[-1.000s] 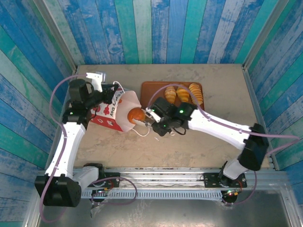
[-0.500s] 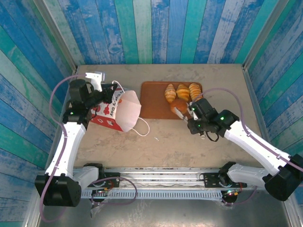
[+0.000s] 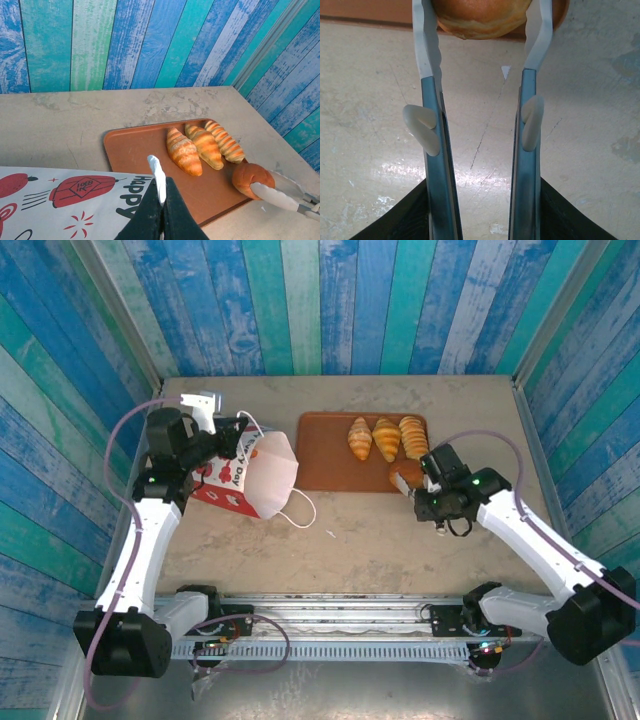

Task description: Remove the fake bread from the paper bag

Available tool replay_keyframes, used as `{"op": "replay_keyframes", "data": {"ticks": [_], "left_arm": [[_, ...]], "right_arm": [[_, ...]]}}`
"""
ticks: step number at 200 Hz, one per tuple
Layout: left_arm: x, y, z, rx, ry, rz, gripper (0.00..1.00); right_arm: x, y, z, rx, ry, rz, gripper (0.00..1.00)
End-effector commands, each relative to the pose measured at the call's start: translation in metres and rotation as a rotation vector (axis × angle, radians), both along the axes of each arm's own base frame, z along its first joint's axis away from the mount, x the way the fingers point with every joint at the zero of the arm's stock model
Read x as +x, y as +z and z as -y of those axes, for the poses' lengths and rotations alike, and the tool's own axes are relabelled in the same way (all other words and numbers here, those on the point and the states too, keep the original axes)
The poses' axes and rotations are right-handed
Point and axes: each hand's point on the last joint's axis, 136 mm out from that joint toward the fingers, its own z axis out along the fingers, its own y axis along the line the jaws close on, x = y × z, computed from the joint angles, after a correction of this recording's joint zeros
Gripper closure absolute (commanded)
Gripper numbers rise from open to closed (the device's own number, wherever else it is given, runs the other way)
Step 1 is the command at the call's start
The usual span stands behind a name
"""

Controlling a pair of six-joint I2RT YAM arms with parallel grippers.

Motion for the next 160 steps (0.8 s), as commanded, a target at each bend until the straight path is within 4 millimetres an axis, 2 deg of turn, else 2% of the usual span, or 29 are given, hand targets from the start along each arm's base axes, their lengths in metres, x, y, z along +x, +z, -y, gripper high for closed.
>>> {"op": "replay_keyframes", "data": {"ticks": [1, 34, 112, 160], "left_arm": [[-0.004, 0.009, -0.001, 0.003, 0.001, 0.039, 1.0], [-0.002, 0.007, 0.0, -0.001, -0.001, 0.032, 1.0], [-0.001, 0.004, 0.001, -0.009, -0.01, 0.019, 1.0], [-0.001, 0.004, -0.001, -0.01, 0.006, 0.019, 1.0]], "right_arm": [[0.001, -0.004, 0.0, -0.008, 0.008, -0.033, 0.51], [0.006, -0.015, 0.005, -0.06, 0.01, -0.05, 0.49], [0.012, -0.011, 0.014, -0.099, -0.014, -0.039, 0.44], [0.007, -0.01, 0.009, -0.059, 0.004, -0.055, 0.42]]}}
